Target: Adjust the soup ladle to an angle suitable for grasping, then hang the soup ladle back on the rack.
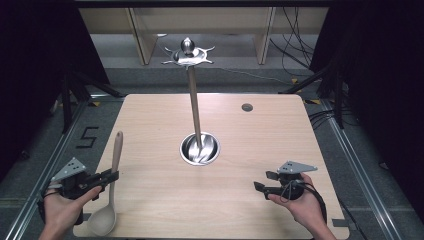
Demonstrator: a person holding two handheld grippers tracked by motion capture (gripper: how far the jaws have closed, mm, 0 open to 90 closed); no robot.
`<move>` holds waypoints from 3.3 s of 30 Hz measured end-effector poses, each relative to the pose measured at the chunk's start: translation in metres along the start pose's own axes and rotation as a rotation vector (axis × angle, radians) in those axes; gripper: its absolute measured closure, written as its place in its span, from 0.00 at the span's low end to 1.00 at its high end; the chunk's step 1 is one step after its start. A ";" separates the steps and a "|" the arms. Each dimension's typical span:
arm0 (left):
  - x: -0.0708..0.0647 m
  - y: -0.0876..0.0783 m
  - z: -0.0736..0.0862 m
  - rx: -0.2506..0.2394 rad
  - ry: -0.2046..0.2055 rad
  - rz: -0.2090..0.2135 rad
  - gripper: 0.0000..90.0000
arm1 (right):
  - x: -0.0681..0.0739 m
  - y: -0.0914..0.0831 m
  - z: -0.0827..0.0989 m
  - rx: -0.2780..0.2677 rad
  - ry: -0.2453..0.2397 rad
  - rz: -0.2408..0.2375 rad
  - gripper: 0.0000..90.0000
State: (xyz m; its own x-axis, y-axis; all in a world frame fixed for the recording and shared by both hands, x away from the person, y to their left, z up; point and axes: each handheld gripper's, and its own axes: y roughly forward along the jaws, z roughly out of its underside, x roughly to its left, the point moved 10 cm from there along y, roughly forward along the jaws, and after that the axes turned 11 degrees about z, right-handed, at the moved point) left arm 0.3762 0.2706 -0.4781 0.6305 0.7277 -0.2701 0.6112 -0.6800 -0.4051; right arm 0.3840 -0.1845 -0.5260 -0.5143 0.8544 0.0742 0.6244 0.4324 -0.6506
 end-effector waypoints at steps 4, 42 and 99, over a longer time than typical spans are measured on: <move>-0.006 0.000 -0.011 -0.078 0.011 0.005 0.84 | -0.001 0.000 -0.001 -0.007 -0.003 0.001 0.40; -0.042 0.031 -0.113 -0.179 0.273 0.229 0.84 | -0.004 -0.001 -0.002 -0.018 0.030 0.011 0.40; -0.048 0.065 -0.187 -0.110 0.302 0.428 0.84 | -0.005 -0.005 -0.003 -0.037 0.031 0.017 0.40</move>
State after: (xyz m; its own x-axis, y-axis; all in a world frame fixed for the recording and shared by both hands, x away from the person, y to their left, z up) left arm 0.4750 0.1744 -0.3285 0.9341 0.3360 -0.1209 0.3057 -0.9273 -0.2158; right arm 0.3854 -0.1895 -0.5207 -0.4855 0.8699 0.0872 0.6542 0.4277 -0.6238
